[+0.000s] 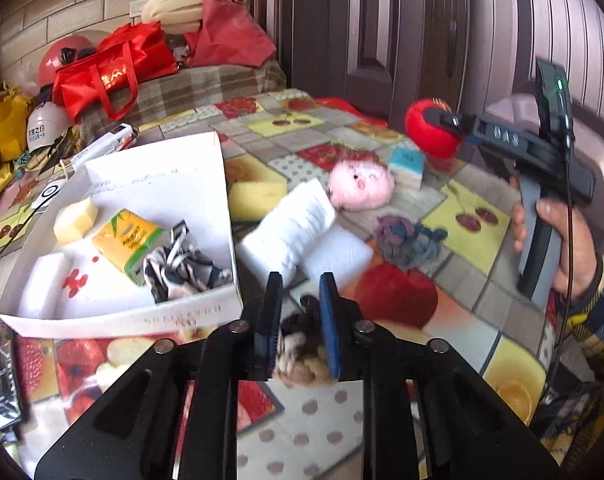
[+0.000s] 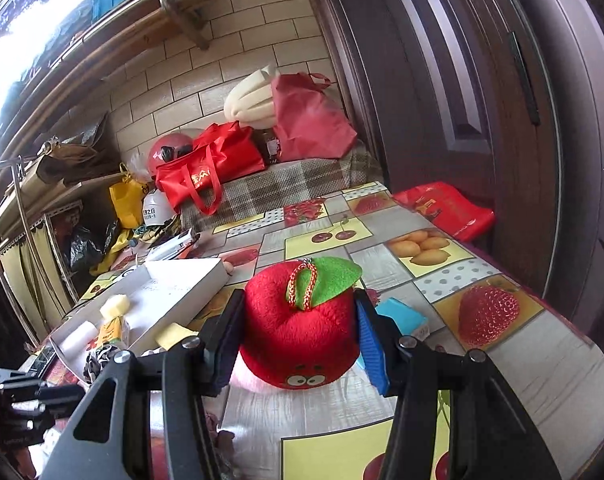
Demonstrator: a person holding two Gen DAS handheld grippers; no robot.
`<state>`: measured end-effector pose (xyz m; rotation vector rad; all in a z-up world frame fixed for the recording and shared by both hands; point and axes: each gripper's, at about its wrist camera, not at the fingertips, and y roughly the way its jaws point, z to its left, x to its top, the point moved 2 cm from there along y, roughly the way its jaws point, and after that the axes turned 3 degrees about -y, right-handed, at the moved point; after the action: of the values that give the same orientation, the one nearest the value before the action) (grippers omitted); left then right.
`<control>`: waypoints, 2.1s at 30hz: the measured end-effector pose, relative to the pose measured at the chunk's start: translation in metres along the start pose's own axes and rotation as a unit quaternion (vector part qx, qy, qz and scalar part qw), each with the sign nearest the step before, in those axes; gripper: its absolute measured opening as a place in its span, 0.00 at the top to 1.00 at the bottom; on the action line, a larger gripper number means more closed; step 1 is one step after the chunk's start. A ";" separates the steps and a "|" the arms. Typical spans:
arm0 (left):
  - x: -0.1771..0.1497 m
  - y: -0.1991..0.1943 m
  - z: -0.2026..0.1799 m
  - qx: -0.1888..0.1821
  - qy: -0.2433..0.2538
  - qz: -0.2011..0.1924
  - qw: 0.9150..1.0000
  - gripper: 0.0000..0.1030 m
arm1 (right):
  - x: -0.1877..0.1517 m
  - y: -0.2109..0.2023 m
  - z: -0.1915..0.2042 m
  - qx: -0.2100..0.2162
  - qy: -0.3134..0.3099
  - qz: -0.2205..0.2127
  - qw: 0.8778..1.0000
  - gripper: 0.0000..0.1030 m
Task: Organize soft objects
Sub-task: 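Grasp the braided rope knot with the left tool while the right tool grasps the red apple plush, then carry the rope knot and apple plush into the white box and open both tools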
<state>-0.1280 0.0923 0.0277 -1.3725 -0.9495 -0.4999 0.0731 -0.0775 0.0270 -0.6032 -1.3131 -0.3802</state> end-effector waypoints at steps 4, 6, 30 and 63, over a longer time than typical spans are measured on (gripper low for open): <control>-0.013 0.004 -0.011 0.040 0.028 0.044 0.998 0.49 | -0.001 0.002 0.003 0.002 -0.005 0.005 1.000 0.49; -0.017 0.008 -0.013 0.040 0.031 0.060 0.997 0.42 | -0.001 0.001 0.004 0.003 -0.006 0.005 1.000 0.49; 0.002 -0.010 0.008 0.099 0.042 -0.068 0.992 0.63 | -0.007 -0.008 0.050 0.049 -0.038 -0.017 0.998 0.49; 0.021 -0.006 0.144 0.249 -0.101 -0.145 0.952 0.63 | -0.033 0.070 0.201 0.126 -0.142 0.042 0.981 0.49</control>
<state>-0.1603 0.2344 0.0369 -0.8400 -1.3515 -0.3090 -0.0511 0.0980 0.0089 -0.5076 -1.5734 -0.0554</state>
